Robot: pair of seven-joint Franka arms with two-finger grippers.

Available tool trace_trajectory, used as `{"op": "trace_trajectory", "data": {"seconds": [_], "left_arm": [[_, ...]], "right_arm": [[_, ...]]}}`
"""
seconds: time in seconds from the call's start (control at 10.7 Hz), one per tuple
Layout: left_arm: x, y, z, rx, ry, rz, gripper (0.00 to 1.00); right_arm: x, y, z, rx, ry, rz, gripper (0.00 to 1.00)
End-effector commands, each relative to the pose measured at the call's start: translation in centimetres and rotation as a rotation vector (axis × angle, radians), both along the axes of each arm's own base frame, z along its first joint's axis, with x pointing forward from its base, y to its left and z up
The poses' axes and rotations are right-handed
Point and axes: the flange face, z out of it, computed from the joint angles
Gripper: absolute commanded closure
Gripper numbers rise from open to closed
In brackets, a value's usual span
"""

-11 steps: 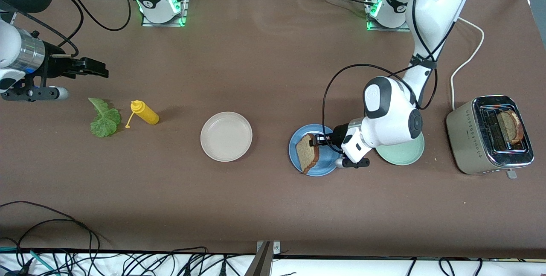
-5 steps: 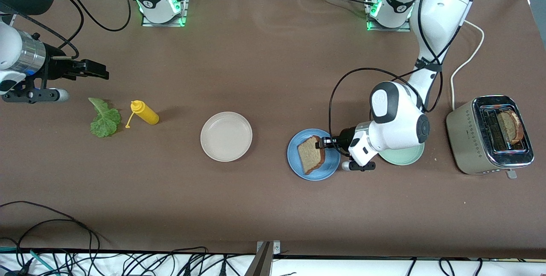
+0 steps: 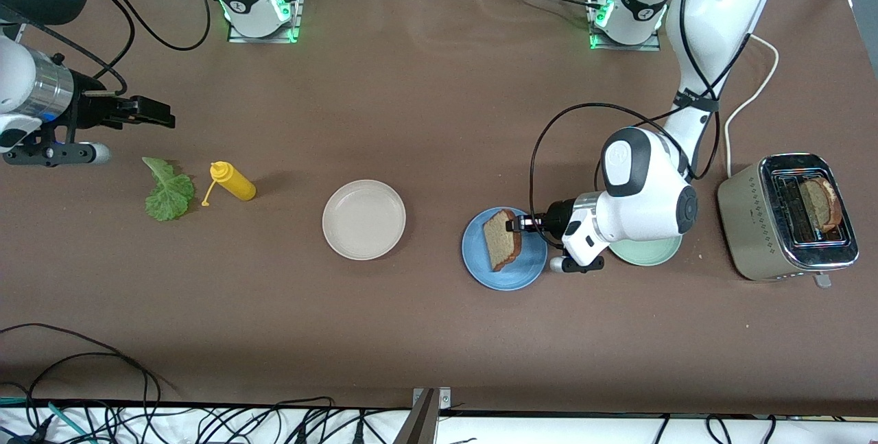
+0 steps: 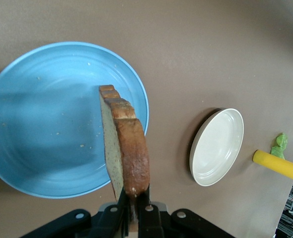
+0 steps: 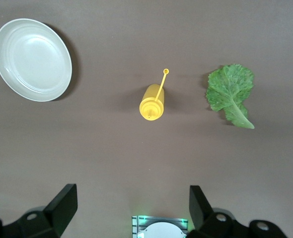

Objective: Make sandwich in blue plate with both arms
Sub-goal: 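Lower the bread slice onto the blue plate with the left gripper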

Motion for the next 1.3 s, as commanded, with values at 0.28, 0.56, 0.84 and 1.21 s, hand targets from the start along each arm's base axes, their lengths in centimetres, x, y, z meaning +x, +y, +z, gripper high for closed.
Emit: {"op": "trace_trajectory", "data": {"seconds": [0.28, 0.56, 0.84, 1.21], "left_arm": [[-0.5, -0.8, -1.1, -0.02, 0.045, 0.011, 1.0], [-0.5, -0.7, -1.1, -0.013, 0.039, 0.006, 1.0], [0.7, 3.3, -2.2, -0.029, -0.034, -0.04, 0.98], [0.8, 3.8, -3.1, -0.028, -0.028, -0.039, 0.78]], "right_arm": [[0.0, -0.2, -0.5, 0.018, 0.009, 0.0, 0.0], [0.0, -0.2, -0.5, 0.018, 0.007, -0.002, 0.0], [0.0, -0.2, -0.5, 0.018, 0.009, -0.002, 0.0], [0.1, -0.1, -0.7, 0.019, 0.009, -0.002, 0.0]]}}
